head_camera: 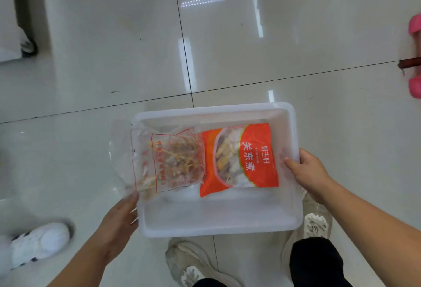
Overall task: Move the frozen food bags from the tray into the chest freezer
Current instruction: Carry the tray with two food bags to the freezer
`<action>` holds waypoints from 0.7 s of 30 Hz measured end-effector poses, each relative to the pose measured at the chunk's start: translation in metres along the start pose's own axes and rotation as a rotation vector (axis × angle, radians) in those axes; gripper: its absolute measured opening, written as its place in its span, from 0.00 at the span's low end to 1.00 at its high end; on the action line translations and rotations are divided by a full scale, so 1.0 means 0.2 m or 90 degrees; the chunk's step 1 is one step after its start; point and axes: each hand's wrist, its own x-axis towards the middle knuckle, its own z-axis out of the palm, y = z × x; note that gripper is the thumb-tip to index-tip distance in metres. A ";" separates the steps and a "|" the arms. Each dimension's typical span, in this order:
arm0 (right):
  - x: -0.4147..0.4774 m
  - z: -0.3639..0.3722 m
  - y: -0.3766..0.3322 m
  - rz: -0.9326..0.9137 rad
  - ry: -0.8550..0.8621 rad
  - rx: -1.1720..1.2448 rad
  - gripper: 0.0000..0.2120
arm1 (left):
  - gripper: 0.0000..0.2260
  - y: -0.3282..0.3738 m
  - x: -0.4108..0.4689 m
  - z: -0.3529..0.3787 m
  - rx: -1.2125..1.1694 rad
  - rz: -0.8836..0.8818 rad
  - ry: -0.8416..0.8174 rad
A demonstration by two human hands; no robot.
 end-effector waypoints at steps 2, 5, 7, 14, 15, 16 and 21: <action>0.00 0.00 0.00 0.003 -0.005 0.015 0.08 | 0.21 -0.02 -0.01 0.04 0.054 0.023 0.006; -0.01 0.01 -0.02 -0.014 -0.007 0.039 0.09 | 0.22 0.02 0.03 0.12 0.144 0.076 0.130; 0.00 0.01 -0.03 -0.026 0.017 0.040 0.08 | 0.25 0.08 0.07 0.17 0.177 0.095 0.202; -0.09 -0.19 -0.20 -0.036 0.053 0.081 0.08 | 0.15 0.31 0.02 0.31 0.115 0.194 0.226; -0.14 -0.25 -0.25 -0.037 0.057 0.082 0.08 | 0.15 0.37 -0.04 0.35 0.118 0.205 0.221; -0.19 -0.33 -0.32 -0.040 0.063 0.080 0.07 | 0.16 0.45 -0.11 0.38 0.127 0.216 0.224; -0.64 -0.82 -0.85 -0.074 0.097 0.058 0.05 | 0.20 0.97 -0.66 0.56 0.171 0.248 0.228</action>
